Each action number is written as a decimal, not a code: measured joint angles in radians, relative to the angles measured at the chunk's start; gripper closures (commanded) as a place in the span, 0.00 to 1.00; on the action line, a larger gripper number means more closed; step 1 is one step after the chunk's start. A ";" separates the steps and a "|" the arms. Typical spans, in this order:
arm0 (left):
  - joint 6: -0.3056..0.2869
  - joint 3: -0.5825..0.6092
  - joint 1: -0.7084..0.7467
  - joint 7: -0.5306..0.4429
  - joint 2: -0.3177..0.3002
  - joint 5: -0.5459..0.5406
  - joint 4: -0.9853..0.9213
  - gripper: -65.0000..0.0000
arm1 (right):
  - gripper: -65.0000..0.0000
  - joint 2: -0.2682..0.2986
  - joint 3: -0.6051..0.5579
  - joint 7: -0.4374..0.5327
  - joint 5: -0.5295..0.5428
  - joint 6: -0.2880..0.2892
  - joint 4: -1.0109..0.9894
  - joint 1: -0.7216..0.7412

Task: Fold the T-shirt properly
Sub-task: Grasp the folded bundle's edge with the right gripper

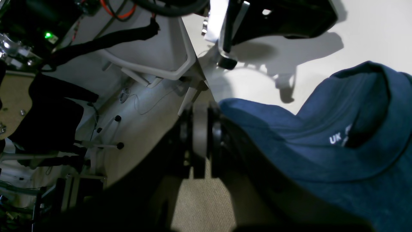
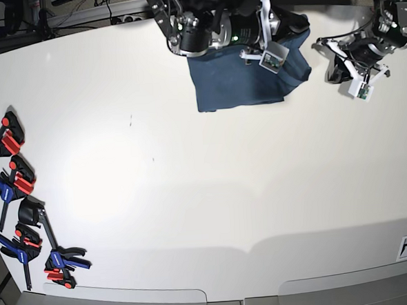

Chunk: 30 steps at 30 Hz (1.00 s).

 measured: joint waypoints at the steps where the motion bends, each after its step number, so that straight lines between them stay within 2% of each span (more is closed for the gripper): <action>1: 0.000 0.000 0.000 0.000 0.000 0.000 0.000 1.00 | 0.79 0.000 0.000 0.000 -0.001 0.000 0.000 0.000; 3: 0.000 0.000 0.000 0.000 0.000 0.000 0.000 1.00 | 0.67 0.000 0.000 0.003 -0.001 0.000 0.000 0.000; 16: 0.000 0.000 -0.003 -0.023 0.000 0.000 0.000 1.00 | 0.66 -0.003 0.000 0.008 -0.001 0.000 0.000 0.046; 18: 0.000 0.000 -0.003 -0.023 0.000 0.000 0.000 1.00 | 0.66 -0.003 0.000 -0.001 -0.052 0.003 0.000 0.080; 20: 0.000 0.000 -0.002 -0.022 0.000 0.000 0.000 1.00 | 0.71 -0.005 0.000 -0.013 -0.153 0.003 0.000 0.107; 23: 0.000 0.000 -0.002 -0.023 0.000 0.000 0.000 1.00 | 0.96 -0.004 0.000 -0.019 -0.291 0.003 0.000 0.136; 24: 0.000 0.000 -0.002 -0.023 0.000 0.000 0.000 1.00 | 1.00 -0.001 0.000 -0.018 -0.310 0.003 0.000 0.143; 28: 0.000 0.000 -0.002 -0.023 0.000 0.000 0.000 1.00 | 1.00 0.036 0.000 -0.049 -0.312 0.008 0.000 0.153; 30: 0.000 0.000 -0.002 -0.023 0.000 0.000 0.000 1.00 | 1.00 0.066 0.000 -0.053 -0.311 0.037 0.000 0.154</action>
